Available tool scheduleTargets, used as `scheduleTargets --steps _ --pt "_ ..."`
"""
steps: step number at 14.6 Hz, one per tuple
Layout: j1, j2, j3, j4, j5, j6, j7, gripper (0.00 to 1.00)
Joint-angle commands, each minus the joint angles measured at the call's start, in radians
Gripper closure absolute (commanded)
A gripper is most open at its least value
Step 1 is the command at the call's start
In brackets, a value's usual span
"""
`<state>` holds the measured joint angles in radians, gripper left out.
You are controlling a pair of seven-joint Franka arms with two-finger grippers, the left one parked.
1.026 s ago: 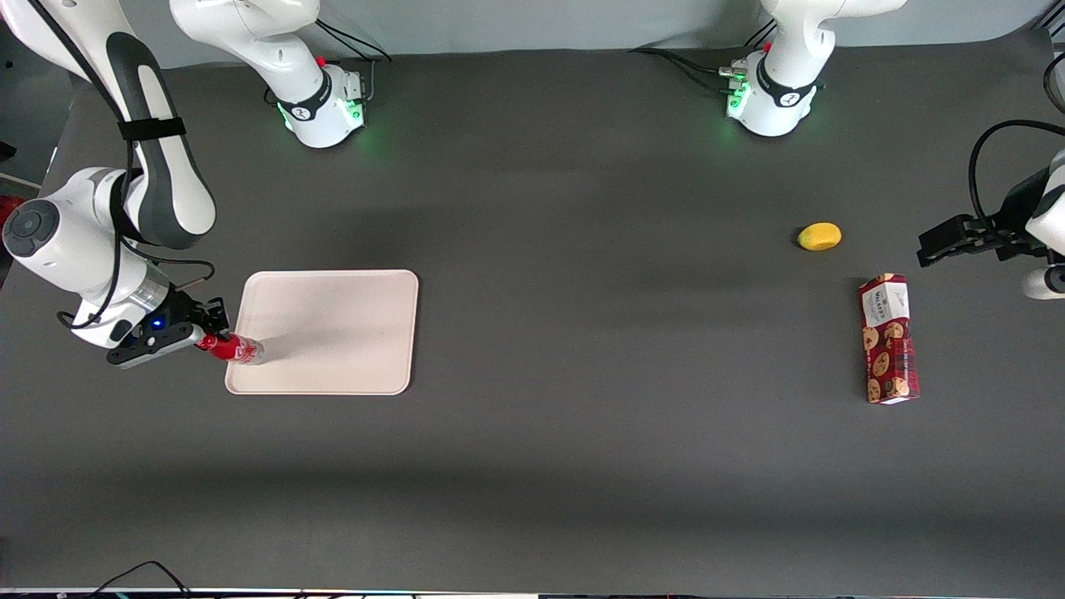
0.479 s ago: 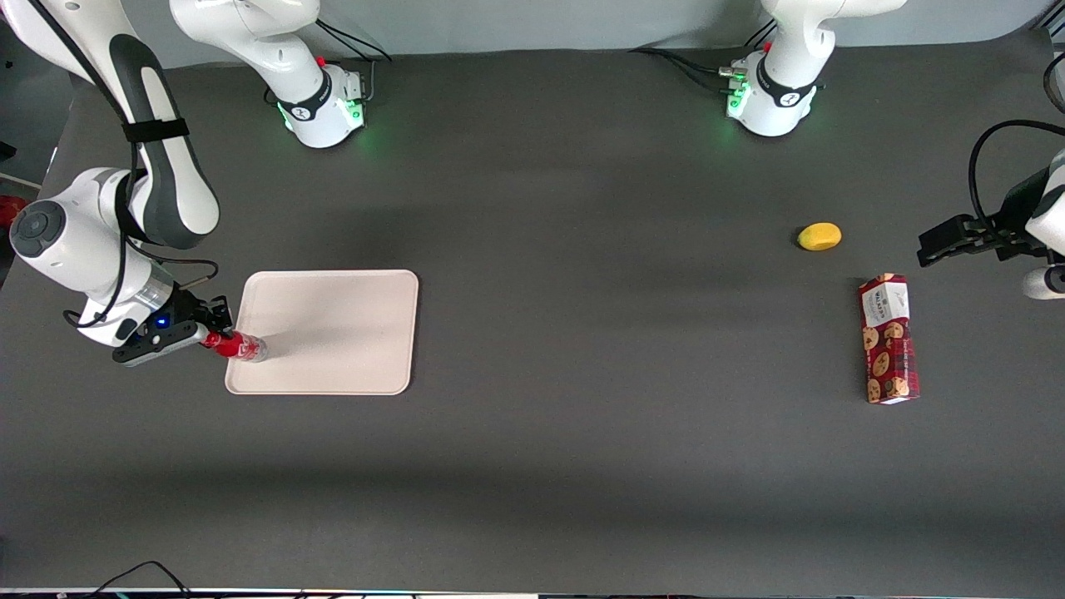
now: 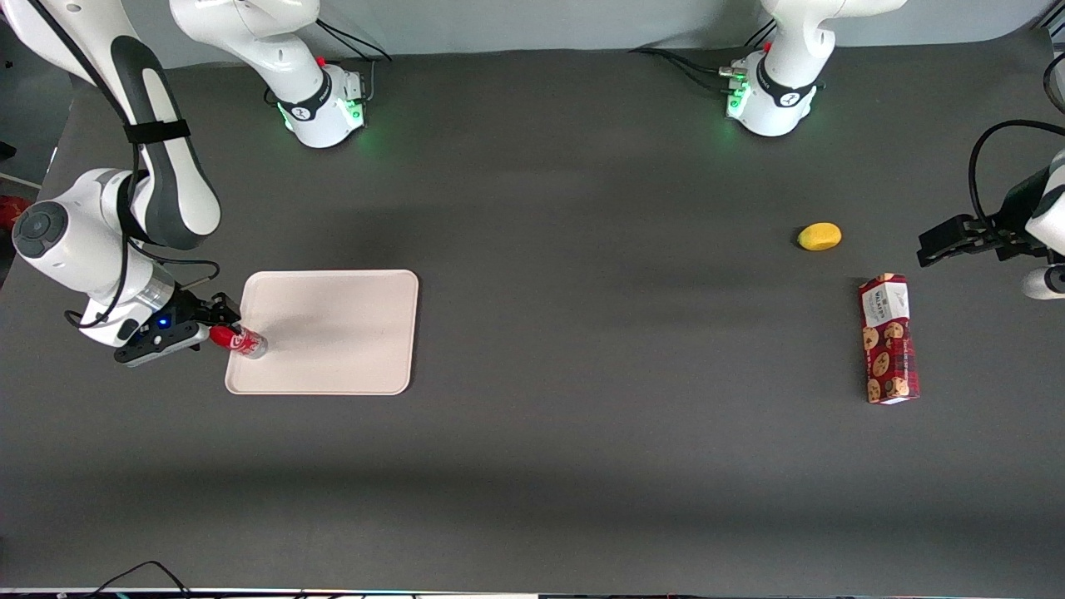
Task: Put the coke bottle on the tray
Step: 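Lower the bottle onto the tray edge and open the right gripper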
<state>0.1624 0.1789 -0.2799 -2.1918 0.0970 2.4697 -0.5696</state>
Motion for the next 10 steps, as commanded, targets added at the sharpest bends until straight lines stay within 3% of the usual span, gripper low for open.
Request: scheduleTargets --steps 1,10 --pt "0.002 -0.013 0.007 0.053 0.000 -0.058 0.000 0.00" --pt "0.008 -0.009 0.065 0.623 -0.049 -0.742 0.255 0.00"
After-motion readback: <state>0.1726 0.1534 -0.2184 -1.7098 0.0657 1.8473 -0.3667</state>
